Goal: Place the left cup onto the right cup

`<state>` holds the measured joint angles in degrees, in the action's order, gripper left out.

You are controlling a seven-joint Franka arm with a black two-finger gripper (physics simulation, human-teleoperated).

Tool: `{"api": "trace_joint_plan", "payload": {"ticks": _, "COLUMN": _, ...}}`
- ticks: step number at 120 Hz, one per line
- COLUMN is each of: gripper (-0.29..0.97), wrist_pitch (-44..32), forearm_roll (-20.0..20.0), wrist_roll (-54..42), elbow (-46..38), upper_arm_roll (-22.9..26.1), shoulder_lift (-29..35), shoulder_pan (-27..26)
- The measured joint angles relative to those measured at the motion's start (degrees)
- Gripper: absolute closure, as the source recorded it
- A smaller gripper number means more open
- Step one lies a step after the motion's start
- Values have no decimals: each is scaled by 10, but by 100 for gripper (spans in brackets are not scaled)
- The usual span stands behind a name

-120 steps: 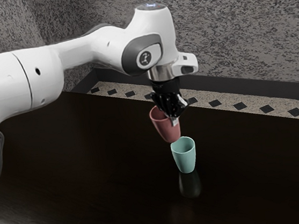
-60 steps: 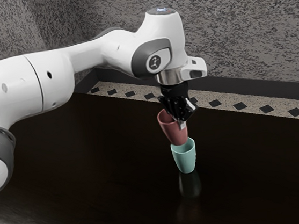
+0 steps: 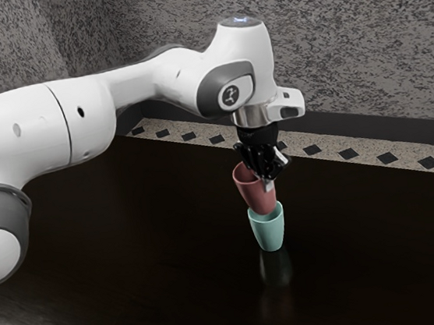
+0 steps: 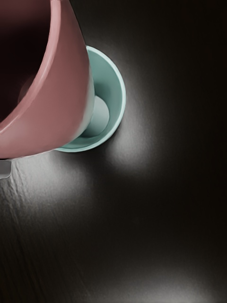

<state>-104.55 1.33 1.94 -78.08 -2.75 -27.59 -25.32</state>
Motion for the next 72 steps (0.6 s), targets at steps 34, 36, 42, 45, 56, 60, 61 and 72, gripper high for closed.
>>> {"api": "trace_joint_plan", "payload": {"ticks": 34, "gripper": 78, "wrist_pitch": -1, "forearm_roll": 0, "wrist_roll": 0, "elbow": 0, "upper_arm_roll": 1, "shoulder_lift": -4, "shoulder_pan": 1}}
{"api": "trace_joint_plan", "payload": {"ticks": 36, "gripper": 78, "wrist_pitch": -2, "forearm_roll": 0, "wrist_roll": 0, "elbow": 0, "upper_arm_roll": 1, "shoulder_lift": -4, "shoulder_pan": 1}}
{"api": "trace_joint_plan", "payload": {"ticks": 42, "gripper": 78, "wrist_pitch": -2, "forearm_roll": 0, "wrist_roll": 0, "elbow": 0, "upper_arm_roll": 1, "shoulder_lift": -5, "shoulder_pan": 1}}
{"api": "trace_joint_plan", "payload": {"ticks": 45, "gripper": 78, "wrist_pitch": -2, "forearm_roll": 0, "wrist_roll": 0, "elbow": 0, "upper_arm_roll": 1, "shoulder_lift": -6, "shoulder_pan": 2}}
{"api": "trace_joint_plan", "payload": {"ticks": 56, "gripper": 78, "wrist_pitch": -2, "forearm_roll": 0, "wrist_roll": 0, "elbow": 0, "upper_arm_roll": 1, "shoulder_lift": -7, "shoulder_pan": 2}}
{"api": "trace_joint_plan", "payload": {"ticks": 60, "gripper": 78, "wrist_pitch": -3, "forearm_roll": 0, "wrist_roll": 0, "elbow": 0, "upper_arm_roll": 1, "shoulder_lift": -7, "shoulder_pan": 3}}
{"api": "trace_joint_plan", "payload": {"ticks": 61, "gripper": 78, "wrist_pitch": -3, "forearm_roll": 0, "wrist_roll": 0, "elbow": 0, "upper_arm_roll": 1, "shoulder_lift": -7, "shoulder_pan": 3}}
{"api": "trace_joint_plan", "payload": {"ticks": 72, "gripper": 78, "wrist_pitch": -3, "forearm_roll": 0, "wrist_roll": 0, "elbow": 0, "upper_arm_roll": 1, "shoulder_lift": -8, "shoulder_pan": 4}}
